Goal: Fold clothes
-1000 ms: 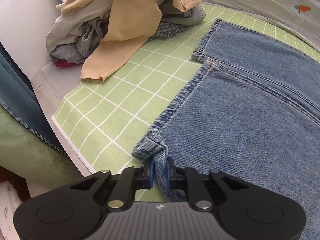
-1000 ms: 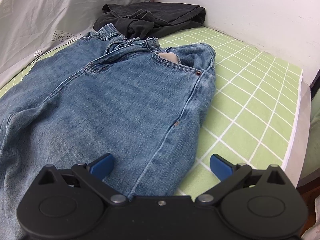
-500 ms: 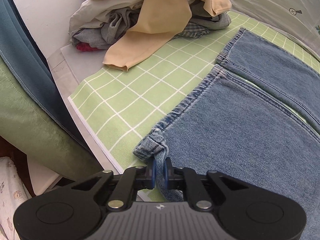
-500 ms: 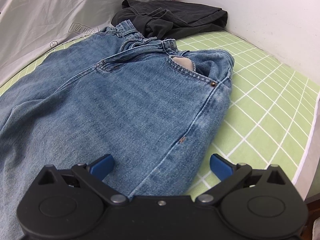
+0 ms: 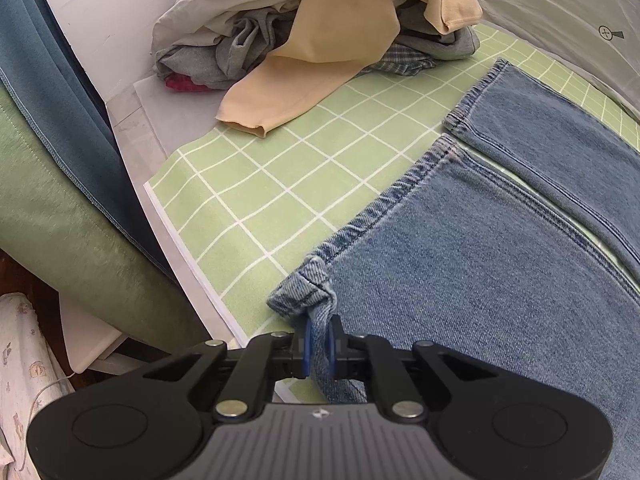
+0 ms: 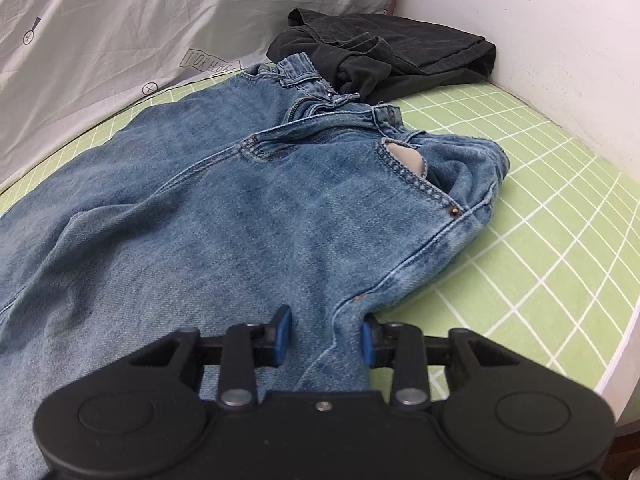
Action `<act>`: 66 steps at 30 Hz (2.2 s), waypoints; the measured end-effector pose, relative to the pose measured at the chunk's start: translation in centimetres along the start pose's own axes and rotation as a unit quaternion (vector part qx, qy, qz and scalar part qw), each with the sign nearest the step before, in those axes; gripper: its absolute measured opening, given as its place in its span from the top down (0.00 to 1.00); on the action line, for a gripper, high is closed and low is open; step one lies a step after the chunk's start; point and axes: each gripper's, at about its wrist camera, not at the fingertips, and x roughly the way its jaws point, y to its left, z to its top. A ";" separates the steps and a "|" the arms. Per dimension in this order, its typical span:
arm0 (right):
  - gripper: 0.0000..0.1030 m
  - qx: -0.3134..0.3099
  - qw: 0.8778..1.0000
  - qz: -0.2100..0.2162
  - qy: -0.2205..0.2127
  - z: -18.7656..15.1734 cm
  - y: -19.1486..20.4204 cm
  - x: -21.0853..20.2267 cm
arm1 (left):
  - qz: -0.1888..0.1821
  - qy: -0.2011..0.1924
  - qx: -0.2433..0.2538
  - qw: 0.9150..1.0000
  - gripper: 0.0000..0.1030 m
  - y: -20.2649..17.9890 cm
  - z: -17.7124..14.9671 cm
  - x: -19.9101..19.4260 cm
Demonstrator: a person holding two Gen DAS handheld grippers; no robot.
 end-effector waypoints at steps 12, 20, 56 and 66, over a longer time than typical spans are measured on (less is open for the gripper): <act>0.83 0.027 0.996 0.041 -0.074 5.0 1.8 -3.2 | -0.030 -0.024 -0.002 0.999 0.92 -3.2 3.7 -1.4; 0.84 0.034 0.988 0.063 -0.140 10.7 4.7 -4.4 | -0.062 -0.060 0.010 0.996 0.93 -7.5 8.4 -2.2; 0.68 -0.143 0.983 -0.026 -0.113 24.1 19.9 13.1 | -0.107 -0.109 0.033 0.988 0.70 -22.7 23.7 4.3; 0.06 -0.192 0.976 -0.019 -0.105 13.8 22.6 8.2 | -0.048 -0.022 0.053 0.997 0.35 -17.1 12.6 5.1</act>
